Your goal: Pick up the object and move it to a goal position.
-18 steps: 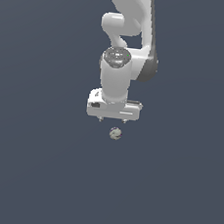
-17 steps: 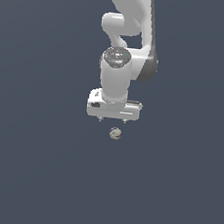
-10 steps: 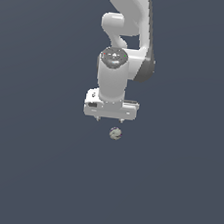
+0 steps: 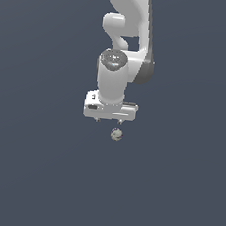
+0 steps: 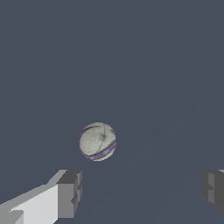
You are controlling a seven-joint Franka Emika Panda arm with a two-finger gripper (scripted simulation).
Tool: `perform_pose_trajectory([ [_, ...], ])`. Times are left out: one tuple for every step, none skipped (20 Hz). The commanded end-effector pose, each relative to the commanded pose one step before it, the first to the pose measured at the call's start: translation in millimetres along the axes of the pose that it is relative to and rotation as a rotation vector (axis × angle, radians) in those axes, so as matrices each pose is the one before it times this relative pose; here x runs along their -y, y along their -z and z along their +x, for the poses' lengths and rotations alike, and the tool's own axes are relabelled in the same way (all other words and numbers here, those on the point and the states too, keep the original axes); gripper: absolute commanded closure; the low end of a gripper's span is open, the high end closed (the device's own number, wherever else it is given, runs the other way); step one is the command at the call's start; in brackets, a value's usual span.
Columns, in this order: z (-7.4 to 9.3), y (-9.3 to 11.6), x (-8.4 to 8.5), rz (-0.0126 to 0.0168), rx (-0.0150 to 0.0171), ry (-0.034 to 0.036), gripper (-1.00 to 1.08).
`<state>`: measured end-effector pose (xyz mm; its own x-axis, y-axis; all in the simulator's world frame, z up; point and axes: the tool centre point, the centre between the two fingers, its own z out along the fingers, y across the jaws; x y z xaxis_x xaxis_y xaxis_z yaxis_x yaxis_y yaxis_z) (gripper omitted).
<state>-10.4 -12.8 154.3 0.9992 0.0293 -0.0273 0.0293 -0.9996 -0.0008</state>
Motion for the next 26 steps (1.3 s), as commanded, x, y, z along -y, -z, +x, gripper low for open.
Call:
perform_pose_trajectory([
  [-0.11, -7.30, 4.28, -0.00149, -0.00160, 0.02332, -0.92],
  [0.08, -3.92, 2.42, -0.00067, -0.00153, 0.01307, -0.92],
  [0.08, -4.40, 2.79, -0.00062, -0.00175, 0.01471, -0.92],
  [0.06, -4.89, 3.13, -0.00062, -0.00196, 0.01646, -0.92],
  [0.03, -5.38, 3.45, -0.00062, -0.00217, 0.01825, -0.92],
  [0.00, -5.86, 3.82, -0.00053, -0.00240, 0.02001, -0.92],
  [-0.02, -5.83, 3.88, -0.00035, -0.00244, 0.02002, -0.92],
  [-0.04, -5.29, 3.62, -0.00018, -0.00227, 0.01832, -0.92],
  [-0.05, -4.76, 3.30, -0.00005, -0.00208, 0.01659, -0.92],
  [-0.06, -4.24, 2.99, 0.00005, -0.00189, 0.01487, -0.92],
  [-0.06, -3.73, 2.66, 0.00011, -0.00169, 0.01312, -0.92],
  [-0.05, -3.22, 2.33, 0.00015, -0.00148, 0.01137, -0.92],
  [-0.05, -2.71, 1.99, 0.00017, -0.00127, 0.00963, -0.92],
  [-0.04, -2.21, 1.64, 0.00017, -0.00105, 0.00789, -0.92],
  [-0.03, -1.72, 1.27, 0.00015, -0.00082, 0.00612, -0.92],
  [-0.02, -1.22, 0.92, 0.00011, -0.00059, 0.00438, -0.92],
  [-0.02, -0.74, 0.51, 0.00007, -0.00035, 0.00256, -0.92],
  [0.01, -0.24, 0.24, 0.00003, -0.00013, 0.00097, -0.92],
  [-0.26, 0.97, -0.63, 0.00027, 0.00189, -0.00485, -0.92],
  [-0.01, -0.35, -0.01, 0.00000, 0.00000, 0.00000, -0.92],
  [-0.03, -1.06, -0.04, 0.00000, 0.00000, 0.00000, -0.92],
  [-0.05, -1.76, -0.07, 0.00000, 0.00000, 0.00000, -0.92],
  [-0.02, -2.31, 0.29, -0.00003, -0.00024, 0.00065, -0.92],
  [-0.11, -3.14, -0.12, 0.00000, 0.00000, 0.00000, -0.92],
  [-0.08, -3.68, 0.24, -0.00002, -0.00024, 0.00065, -0.92],
  [-0.18, -4.48, -0.16, 0.00000, 0.00000, 0.00000, -0.92],
])
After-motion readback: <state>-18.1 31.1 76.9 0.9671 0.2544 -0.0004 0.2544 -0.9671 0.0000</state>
